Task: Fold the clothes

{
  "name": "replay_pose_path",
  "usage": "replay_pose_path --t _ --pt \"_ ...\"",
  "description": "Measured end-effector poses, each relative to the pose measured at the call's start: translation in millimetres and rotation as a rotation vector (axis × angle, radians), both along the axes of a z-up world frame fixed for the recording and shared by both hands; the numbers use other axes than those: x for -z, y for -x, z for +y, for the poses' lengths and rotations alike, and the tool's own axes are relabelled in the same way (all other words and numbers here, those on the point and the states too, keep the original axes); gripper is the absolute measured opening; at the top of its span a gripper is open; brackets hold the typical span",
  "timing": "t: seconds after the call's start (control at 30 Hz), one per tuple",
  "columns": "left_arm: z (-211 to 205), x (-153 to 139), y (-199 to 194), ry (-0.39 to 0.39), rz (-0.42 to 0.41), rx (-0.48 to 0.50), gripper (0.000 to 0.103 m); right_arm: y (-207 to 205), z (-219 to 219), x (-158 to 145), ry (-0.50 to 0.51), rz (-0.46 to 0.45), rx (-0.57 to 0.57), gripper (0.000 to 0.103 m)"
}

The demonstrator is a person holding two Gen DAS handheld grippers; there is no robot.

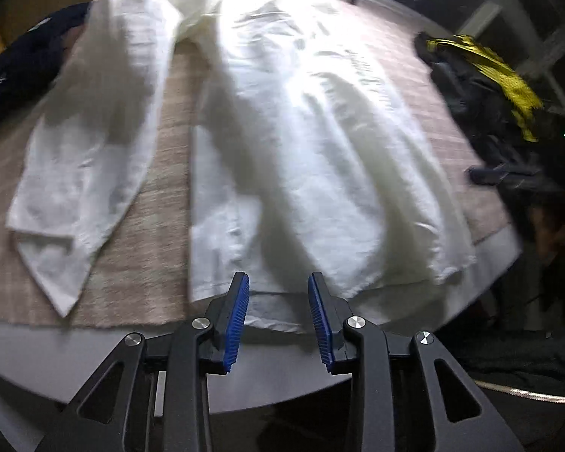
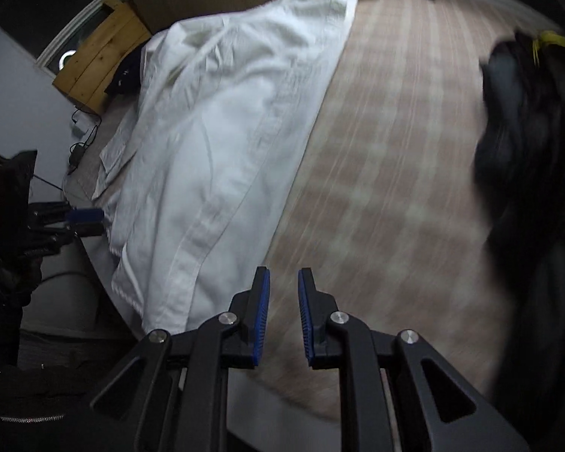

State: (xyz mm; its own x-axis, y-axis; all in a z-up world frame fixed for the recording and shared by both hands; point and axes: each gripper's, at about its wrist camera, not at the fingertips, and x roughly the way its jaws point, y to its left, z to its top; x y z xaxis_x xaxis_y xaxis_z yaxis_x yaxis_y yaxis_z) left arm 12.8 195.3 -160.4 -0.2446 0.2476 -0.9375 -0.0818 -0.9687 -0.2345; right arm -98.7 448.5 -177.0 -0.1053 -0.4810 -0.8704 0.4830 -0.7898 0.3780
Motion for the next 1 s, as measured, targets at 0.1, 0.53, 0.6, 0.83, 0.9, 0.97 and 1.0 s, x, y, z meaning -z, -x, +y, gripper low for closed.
replay_pose_path --t 0.1,0.53,0.6,0.83,0.9,0.97,1.0 --pt "17 5 9 -0.02 -0.005 0.091 0.031 -15 -11 7 -0.009 0.01 0.023 0.016" --pt "-6 -30 8 -0.059 0.071 0.176 0.002 -35 -44 13 -0.025 0.036 0.011 0.008" --pt "-15 -39 5 -0.017 0.093 0.16 0.002 -38 -50 10 -0.063 0.047 -0.013 0.006" --pt "-27 10 11 0.1 -0.037 0.103 0.007 -32 -45 -4 -0.177 0.059 0.011 0.01" --pt "-23 -3 7 0.093 0.006 0.084 0.019 -21 -41 -23 -0.117 0.092 0.022 0.012" --pt "-16 -22 1 0.096 0.056 0.065 0.025 -7 -43 -35 -0.073 0.1 0.02 0.016" --pt "-8 -29 -1 0.076 0.076 0.07 0.025 2 -44 -41 -0.053 0.107 0.018 0.016"
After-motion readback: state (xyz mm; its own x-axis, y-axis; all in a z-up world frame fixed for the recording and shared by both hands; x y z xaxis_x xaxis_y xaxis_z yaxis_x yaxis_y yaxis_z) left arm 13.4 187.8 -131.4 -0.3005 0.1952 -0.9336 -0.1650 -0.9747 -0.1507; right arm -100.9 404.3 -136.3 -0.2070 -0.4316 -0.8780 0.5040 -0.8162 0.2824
